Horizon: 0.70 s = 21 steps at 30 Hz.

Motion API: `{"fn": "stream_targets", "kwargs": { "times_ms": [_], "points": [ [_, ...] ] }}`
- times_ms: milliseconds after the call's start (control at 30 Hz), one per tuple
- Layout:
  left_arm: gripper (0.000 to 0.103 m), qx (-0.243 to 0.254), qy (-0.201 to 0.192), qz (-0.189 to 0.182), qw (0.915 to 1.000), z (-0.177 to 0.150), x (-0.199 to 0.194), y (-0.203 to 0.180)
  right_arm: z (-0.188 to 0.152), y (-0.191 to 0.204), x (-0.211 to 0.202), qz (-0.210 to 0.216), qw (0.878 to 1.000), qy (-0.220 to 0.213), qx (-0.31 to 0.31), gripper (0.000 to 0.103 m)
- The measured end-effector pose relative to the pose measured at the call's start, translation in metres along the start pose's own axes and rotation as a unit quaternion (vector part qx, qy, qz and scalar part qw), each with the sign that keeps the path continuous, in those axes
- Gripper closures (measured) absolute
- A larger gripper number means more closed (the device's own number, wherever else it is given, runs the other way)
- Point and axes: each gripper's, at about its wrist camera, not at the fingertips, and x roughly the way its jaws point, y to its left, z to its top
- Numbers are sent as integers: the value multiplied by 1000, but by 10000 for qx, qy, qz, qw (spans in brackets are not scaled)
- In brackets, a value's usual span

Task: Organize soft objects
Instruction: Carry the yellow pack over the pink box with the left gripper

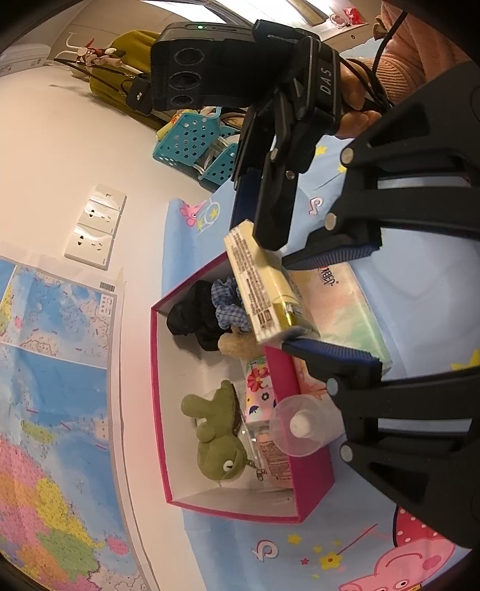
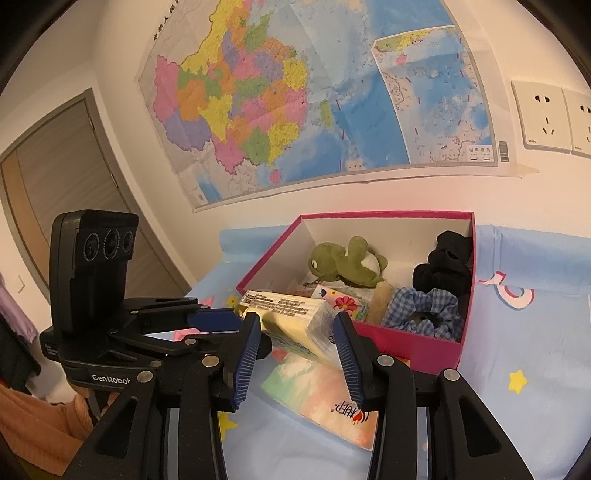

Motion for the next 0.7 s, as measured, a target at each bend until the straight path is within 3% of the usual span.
{"fn": "stream_targets", "kwargs": {
  "times_ms": [700],
  "points": [
    [63,-26,-54,56,10000,8,4,4,13,-3,4,5,9999,-131,-45,60]
  ]
}}
